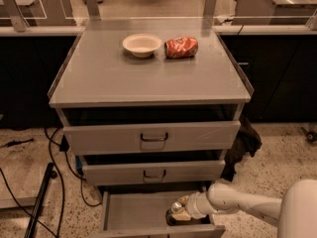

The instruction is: Pick redbull can from bottom drawer and place on counter

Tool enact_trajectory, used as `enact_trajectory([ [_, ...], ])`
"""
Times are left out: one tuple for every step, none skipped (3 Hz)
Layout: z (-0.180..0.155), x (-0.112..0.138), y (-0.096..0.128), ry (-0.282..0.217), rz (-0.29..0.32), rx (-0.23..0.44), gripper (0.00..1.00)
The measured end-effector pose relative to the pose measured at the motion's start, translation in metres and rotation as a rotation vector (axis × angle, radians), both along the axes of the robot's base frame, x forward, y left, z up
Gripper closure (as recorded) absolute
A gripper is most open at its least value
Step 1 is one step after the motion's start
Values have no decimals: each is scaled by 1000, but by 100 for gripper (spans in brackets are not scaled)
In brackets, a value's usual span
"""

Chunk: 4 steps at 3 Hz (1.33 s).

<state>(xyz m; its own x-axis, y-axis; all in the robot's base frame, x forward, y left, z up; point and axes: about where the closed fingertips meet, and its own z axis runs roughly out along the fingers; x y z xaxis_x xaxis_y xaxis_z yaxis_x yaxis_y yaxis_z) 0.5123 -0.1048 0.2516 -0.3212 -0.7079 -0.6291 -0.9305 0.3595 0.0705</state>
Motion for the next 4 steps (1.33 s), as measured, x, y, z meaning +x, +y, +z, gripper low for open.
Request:
enact_trajectory([
  [66,-13,1,-15,69,-21,100],
  [136,-38,16,-36,86,-45,100],
  [169,-53,14,-53,108,-90,100],
  [171,-48,12,-64,109,-92,100],
])
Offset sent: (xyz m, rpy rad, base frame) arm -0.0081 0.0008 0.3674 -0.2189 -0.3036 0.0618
